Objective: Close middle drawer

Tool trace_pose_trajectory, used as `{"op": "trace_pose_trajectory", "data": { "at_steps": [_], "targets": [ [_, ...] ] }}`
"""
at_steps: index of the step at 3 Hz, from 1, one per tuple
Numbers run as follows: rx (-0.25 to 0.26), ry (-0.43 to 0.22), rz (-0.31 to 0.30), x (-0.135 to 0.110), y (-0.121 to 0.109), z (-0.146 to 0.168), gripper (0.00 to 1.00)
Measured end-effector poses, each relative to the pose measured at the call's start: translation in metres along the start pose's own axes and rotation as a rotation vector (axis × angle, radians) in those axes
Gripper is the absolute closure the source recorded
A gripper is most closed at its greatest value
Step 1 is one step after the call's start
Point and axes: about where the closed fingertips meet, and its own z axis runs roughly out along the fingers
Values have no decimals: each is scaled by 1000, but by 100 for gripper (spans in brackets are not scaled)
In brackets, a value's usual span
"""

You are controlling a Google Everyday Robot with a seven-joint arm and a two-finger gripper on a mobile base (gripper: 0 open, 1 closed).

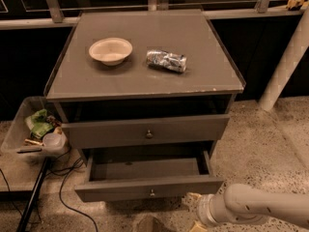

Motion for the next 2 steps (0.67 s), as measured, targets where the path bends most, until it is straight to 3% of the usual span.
{"op": "trace_pose_trajectory", "data": {
  "at_steps": [2],
  "targets": [
    [-36,-34,-128,-54,-70,41,65]
  ]
}}
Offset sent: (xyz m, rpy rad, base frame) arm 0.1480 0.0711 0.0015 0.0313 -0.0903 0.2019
